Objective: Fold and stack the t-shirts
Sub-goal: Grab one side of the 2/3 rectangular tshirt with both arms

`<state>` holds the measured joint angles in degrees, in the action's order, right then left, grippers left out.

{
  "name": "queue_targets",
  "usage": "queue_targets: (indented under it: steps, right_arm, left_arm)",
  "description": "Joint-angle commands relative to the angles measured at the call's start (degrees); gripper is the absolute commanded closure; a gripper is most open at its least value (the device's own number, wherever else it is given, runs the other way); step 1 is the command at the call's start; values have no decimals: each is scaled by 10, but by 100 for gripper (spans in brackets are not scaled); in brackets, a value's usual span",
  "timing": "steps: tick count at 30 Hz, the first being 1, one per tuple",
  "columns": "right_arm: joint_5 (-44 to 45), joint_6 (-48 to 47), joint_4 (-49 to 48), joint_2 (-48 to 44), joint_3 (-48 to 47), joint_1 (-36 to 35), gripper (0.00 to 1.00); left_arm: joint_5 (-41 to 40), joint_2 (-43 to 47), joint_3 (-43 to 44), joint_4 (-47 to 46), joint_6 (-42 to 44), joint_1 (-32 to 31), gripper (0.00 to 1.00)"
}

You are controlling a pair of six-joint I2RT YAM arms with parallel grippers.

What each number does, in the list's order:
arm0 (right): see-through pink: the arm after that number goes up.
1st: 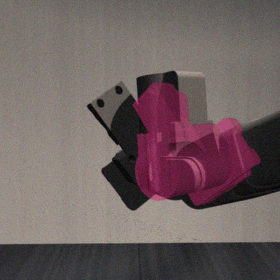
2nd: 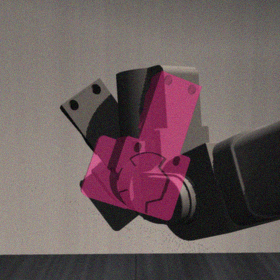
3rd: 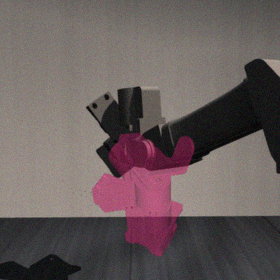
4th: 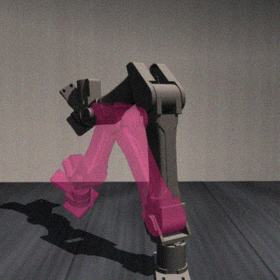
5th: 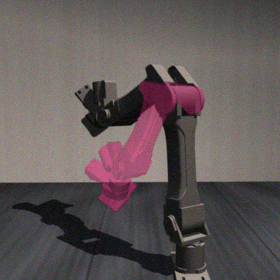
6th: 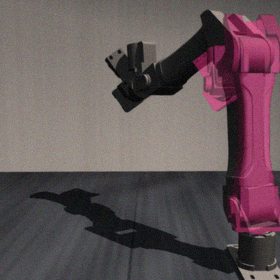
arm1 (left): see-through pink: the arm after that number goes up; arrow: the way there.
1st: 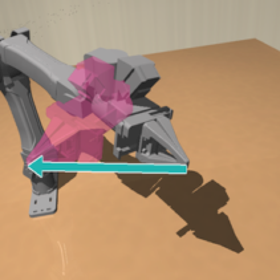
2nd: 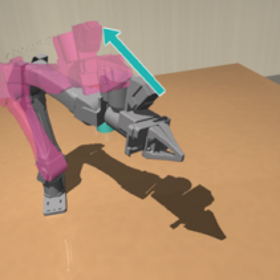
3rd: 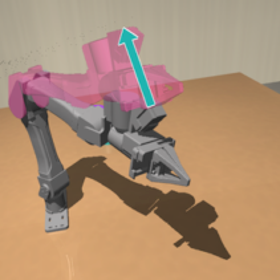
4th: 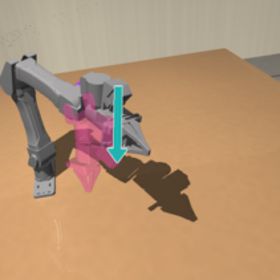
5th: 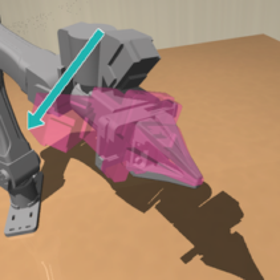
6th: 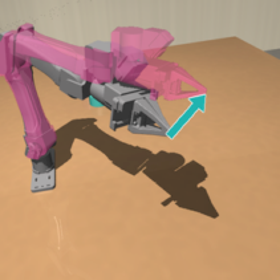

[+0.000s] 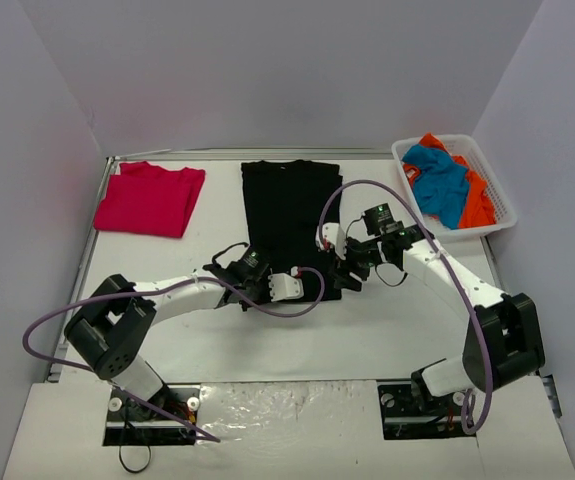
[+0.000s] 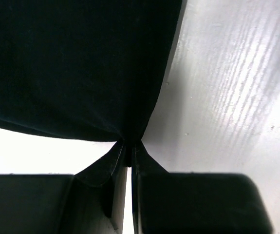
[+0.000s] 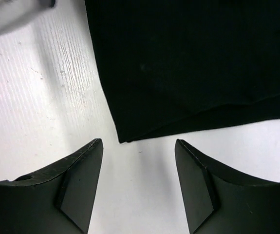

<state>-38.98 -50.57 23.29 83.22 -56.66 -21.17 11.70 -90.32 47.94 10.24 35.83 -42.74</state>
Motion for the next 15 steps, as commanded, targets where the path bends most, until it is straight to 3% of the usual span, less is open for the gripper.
queue_targets:
  steps: [1, 15]
  right_arm:
    - [3, -11, -6, -27, 28, -21, 43]
    - [38, -42, -75, -18, 112, -68, 42]
  left_arm:
    - [29, -2, 26, 51, -2, 0, 98]
    - [98, -2, 79, 113, -38, 10, 98]
